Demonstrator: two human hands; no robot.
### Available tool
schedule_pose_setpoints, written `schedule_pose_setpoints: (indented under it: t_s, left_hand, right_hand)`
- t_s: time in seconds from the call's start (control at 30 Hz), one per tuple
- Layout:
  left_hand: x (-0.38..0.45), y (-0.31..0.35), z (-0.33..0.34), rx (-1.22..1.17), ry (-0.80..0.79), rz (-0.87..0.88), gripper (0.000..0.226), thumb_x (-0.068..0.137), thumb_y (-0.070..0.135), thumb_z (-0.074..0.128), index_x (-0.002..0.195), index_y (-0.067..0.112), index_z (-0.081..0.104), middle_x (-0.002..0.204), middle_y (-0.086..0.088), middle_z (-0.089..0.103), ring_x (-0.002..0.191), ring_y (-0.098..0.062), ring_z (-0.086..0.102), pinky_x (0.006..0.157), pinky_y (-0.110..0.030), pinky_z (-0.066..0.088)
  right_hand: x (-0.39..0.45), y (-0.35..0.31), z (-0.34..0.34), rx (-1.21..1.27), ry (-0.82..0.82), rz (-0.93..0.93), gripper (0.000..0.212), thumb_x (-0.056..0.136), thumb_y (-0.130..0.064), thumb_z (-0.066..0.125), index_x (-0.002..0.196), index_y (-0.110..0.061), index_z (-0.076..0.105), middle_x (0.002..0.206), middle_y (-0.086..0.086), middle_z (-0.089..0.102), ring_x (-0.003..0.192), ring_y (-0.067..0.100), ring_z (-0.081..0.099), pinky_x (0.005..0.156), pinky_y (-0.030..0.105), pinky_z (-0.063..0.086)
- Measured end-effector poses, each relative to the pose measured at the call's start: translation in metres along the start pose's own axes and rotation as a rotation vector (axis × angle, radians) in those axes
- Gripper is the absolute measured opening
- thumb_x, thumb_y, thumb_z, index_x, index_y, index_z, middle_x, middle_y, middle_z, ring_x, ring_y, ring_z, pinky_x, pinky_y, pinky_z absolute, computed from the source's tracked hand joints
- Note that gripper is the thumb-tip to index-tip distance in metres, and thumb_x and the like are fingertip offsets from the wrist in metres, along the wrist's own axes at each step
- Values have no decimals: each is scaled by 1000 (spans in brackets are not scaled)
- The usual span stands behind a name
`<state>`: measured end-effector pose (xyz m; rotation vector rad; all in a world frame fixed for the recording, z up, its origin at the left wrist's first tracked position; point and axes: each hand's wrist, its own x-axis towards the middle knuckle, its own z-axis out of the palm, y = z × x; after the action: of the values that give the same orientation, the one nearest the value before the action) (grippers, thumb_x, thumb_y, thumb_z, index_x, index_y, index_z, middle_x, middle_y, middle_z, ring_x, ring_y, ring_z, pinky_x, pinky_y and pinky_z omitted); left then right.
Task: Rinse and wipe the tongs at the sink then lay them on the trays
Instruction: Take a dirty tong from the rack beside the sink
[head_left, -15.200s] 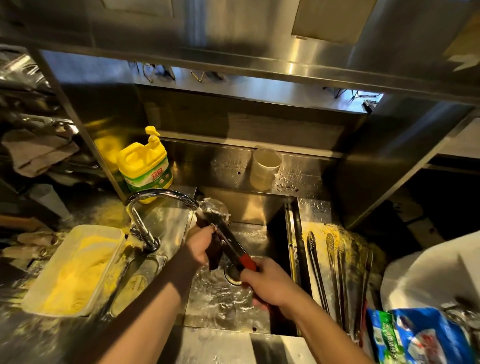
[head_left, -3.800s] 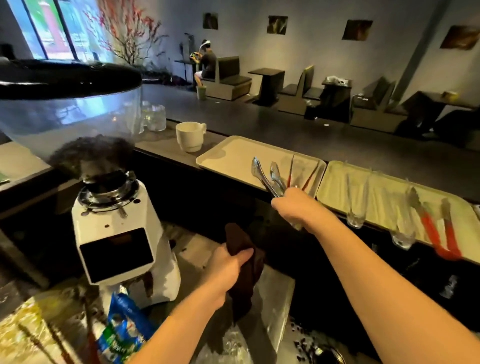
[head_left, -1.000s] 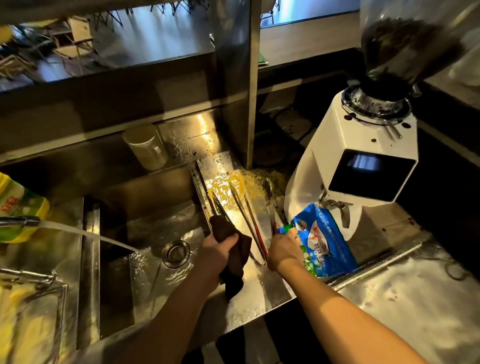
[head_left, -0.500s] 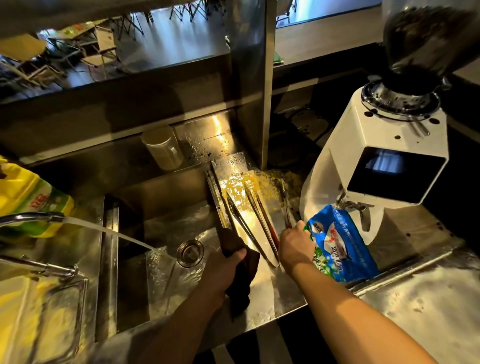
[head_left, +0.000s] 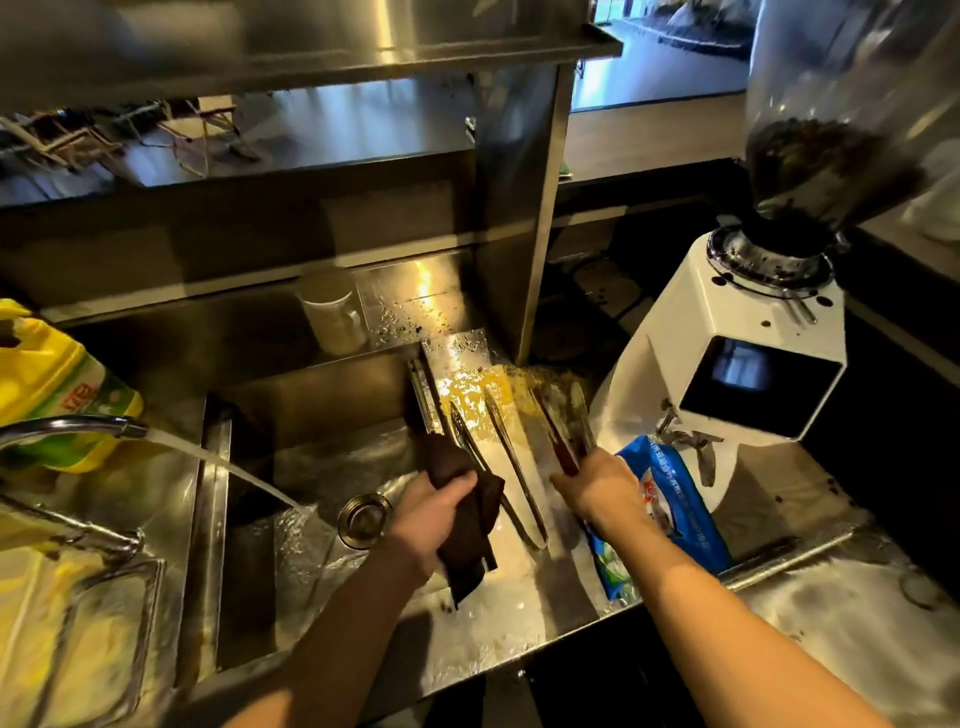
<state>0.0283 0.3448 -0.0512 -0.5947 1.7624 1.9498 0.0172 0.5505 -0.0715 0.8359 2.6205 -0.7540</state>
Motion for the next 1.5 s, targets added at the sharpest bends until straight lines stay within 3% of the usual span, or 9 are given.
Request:
schedule_pose_setpoints:
  t_s: [0.17,0.3,0.43,0.63,0.73,0.93,1.23,1.4,1.5]
  left_hand:
    - [-7,10,-42,-164,-7,33,28,93,11,65,117,-3,64,87,-19,69,67,-27,69,55,-32,57]
    - [-5,18,-88,-216,108,27,30,92,17,66,112,-5,68,89,-24,69,72,-32,68,68,-37,54]
    - [6,22,-148,-206,244,60,36,93,26,66,118,0,63,111,-27,70,101,-40,69,94,-52,55]
    - [29,20,-226,-464,393,119,46,96,30,60,135,7,52,115,-18,68,89,-28,69,63,-32,59]
    - [39,21,-249,-506,349,75,52,97,40,57,139,10,49,125,-21,66,108,-36,67,92,-52,56]
    - [53,30,-259,-445,176,-19,36,96,41,58,115,11,63,104,-18,77,93,-34,74,83,-49,60]
    - [75,46,-249,-377,342,-68,10,92,9,63,84,3,65,59,-8,70,47,-19,68,43,-26,52]
    - [76,49,-241,-391,345,-64,18,95,11,58,78,8,62,73,-11,68,64,-25,67,62,-34,57]
    - [82,51,-240,-409,348,-94,12,97,11,56,94,2,64,83,-18,68,73,-30,68,62,-36,57]
  right_hand:
    - [-35,-30,-2,36,26,-231,39,85,-32,66,112,-15,44,107,14,64,89,28,64,72,39,54]
    - [-62,-77,12,241,-117,-274,50,81,-37,67,117,-21,38,104,8,63,88,31,68,79,45,56]
    - [-89,-133,34,496,-399,-265,34,85,-21,67,114,-19,48,92,6,67,64,19,68,45,24,47]
    - [-126,-205,79,663,-744,-267,18,95,-20,51,102,-6,59,81,13,62,50,19,54,39,26,41]
    - [-140,-227,96,661,-816,-253,18,97,-25,51,103,-9,59,87,8,68,49,16,56,41,26,41]
    - [-160,-238,119,591,-822,-284,23,94,-26,55,106,-7,60,82,9,63,50,15,52,45,27,40]
    - [-144,-220,103,391,-860,-327,27,81,-11,60,108,-11,56,63,2,63,44,12,53,41,25,43]
    - [-145,-219,104,400,-866,-365,15,81,-9,57,96,-13,57,52,-5,56,39,10,50,39,23,40]
    - [-140,-217,100,400,-884,-344,24,76,-11,59,100,-11,58,59,-2,56,43,11,52,40,24,41]
